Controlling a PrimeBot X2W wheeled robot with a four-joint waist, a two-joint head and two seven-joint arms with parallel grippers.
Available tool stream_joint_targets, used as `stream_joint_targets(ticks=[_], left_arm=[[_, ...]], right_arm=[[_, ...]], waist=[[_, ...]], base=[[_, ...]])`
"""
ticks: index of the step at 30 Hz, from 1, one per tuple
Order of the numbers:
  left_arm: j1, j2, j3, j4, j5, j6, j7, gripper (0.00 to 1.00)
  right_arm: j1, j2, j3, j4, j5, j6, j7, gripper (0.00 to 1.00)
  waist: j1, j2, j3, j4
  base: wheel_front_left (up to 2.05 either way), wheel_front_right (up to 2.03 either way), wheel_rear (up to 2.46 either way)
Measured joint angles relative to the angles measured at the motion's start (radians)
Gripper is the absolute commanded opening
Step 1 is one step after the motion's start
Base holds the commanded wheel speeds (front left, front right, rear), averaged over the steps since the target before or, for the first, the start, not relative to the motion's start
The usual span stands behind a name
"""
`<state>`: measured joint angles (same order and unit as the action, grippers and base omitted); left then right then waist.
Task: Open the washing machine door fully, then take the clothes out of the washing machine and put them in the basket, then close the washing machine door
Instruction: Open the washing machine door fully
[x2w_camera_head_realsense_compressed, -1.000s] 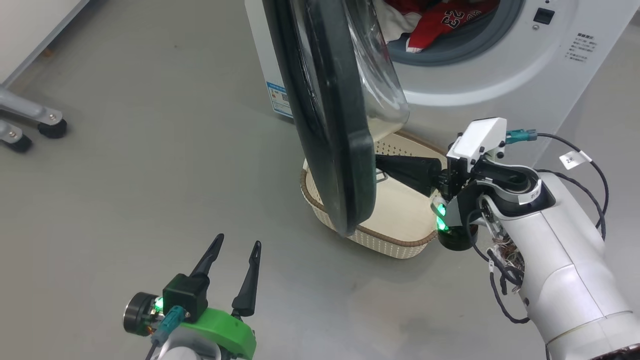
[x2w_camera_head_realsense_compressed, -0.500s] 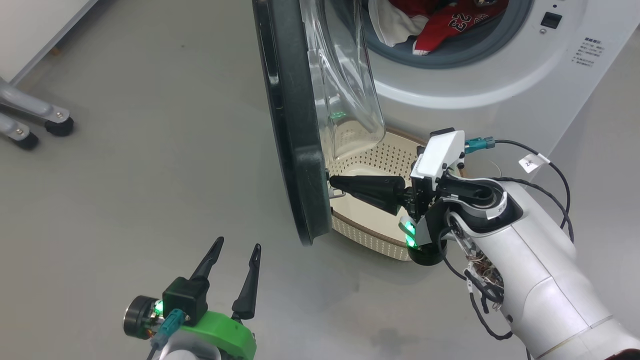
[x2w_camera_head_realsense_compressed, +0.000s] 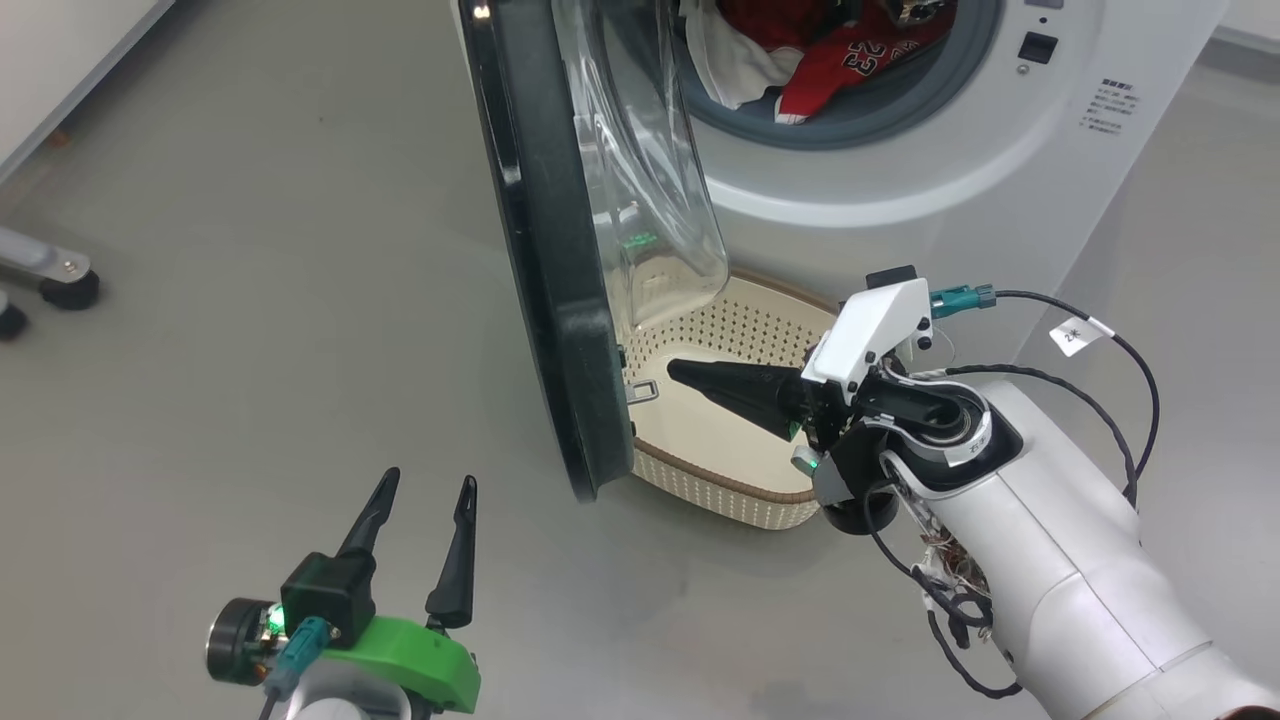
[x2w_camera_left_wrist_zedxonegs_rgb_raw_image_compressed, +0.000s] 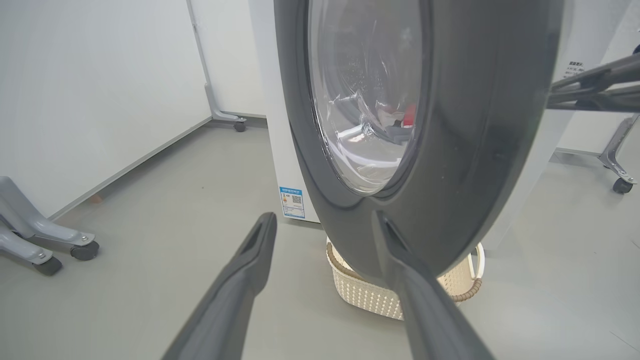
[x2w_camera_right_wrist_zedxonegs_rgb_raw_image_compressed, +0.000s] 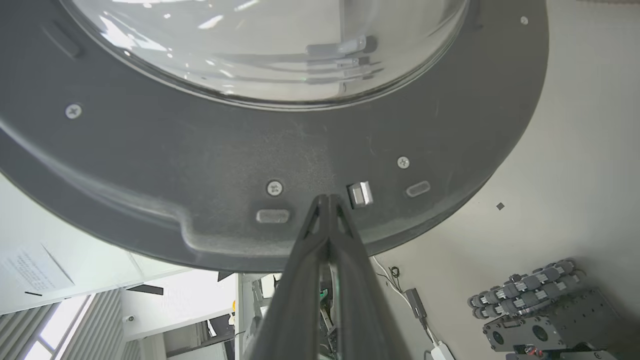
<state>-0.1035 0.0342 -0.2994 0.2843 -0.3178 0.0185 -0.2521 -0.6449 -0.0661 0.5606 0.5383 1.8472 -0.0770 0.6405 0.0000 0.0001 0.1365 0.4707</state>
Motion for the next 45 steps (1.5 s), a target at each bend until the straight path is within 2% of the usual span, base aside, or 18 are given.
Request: stream_joint_targets(ticks=[5, 8, 12, 15, 18, 24, 29, 33, 40, 43, 45], left_arm=[[0.007, 0.003, 0.03, 0.0, 0.016, 0.003, 0.0, 1.0], [0.012, 0.014, 0.043, 0.0, 0.031, 0.002, 0.0, 1.0], [0.04, 0.023, 0.06, 0.0, 0.038, 0.002, 0.0, 1.0], [0.059, 0.029, 0.073, 0.0, 0.038, 0.002, 0.0, 1.0], [0.07, 0.036, 0.09, -0.003, 0.039, 0.002, 0.0, 1.0], [0.101, 0.045, 0.122, -0.011, 0.046, 0.002, 0.0, 1.0], [0.114, 0.045, 0.135, -0.016, 0.047, 0.002, 0.0, 1.0], [0.115, 0.045, 0.143, -0.026, 0.052, 0.002, 0.0, 1.0], [0.115, 0.045, 0.169, -0.036, 0.058, 0.002, 0.0, 1.0], [0.115, 0.045, 0.174, -0.037, 0.059, 0.001, 0.0, 1.0], [0.115, 0.045, 0.174, -0.037, 0.064, -0.004, 0.0, 1.0]], right_arm=[[0.021, -0.022, 0.031, 0.0, -0.093, 0.06, -0.051, 0.0], [0.036, -0.07, 0.047, -0.002, -0.162, 0.101, -0.097, 0.0], [0.05, -0.146, 0.101, -0.02, -0.323, 0.161, -0.188, 0.0], [0.057, -0.204, 0.136, -0.044, -0.451, 0.181, -0.276, 0.0], [0.066, -0.257, 0.173, -0.077, -0.582, 0.182, -0.365, 0.0], [0.115, -0.32, 0.247, -0.139, -0.788, 0.182, -0.52, 0.0], [0.154, -0.354, 0.252, -0.18, -0.874, 0.178, -0.641, 0.0], [0.195, -0.378, 0.246, -0.212, -0.937, 0.143, -0.738, 0.0], [0.307, -0.373, 0.215, -0.244, -0.946, 0.078, -0.87, 0.0], [0.331, -0.374, 0.21, -0.25, -0.953, 0.061, -0.889, 0.0], [0.355, -0.375, 0.197, -0.254, -0.964, 0.034, -0.89, 0.0]], waist=[[0.0, 0.0, -0.026, -0.035], [0.0, 0.0, -0.045, -0.059], [0.0, 0.0, -0.072, -0.096], [0.0, 0.0, -0.089, -0.128], [0.0, 0.0, -0.105, -0.161], [0.0, 0.0, -0.131, -0.228], [0.0, 0.0, -0.146, -0.279], [0.0, 0.0, -0.153, -0.312], [0.0, 0.0, -0.151, -0.348], [0.0, 0.0, -0.149, -0.354], [0.0, 0.0, -0.146, -0.358]], base=[[0.0, 0.0, 0.0], [0.0, 0.0, 0.0], [0.0, 0.0, 0.0], [0.0, 0.0, 0.0], [0.0, 0.0, 0.0], [0.0, 0.0, 0.0], [0.0, 0.0, 0.0], [0.0, 0.0, 0.0], [0.0, 0.0, 0.0], [0.0, 0.0, 0.0], [0.0, 0.0, 0.0]])
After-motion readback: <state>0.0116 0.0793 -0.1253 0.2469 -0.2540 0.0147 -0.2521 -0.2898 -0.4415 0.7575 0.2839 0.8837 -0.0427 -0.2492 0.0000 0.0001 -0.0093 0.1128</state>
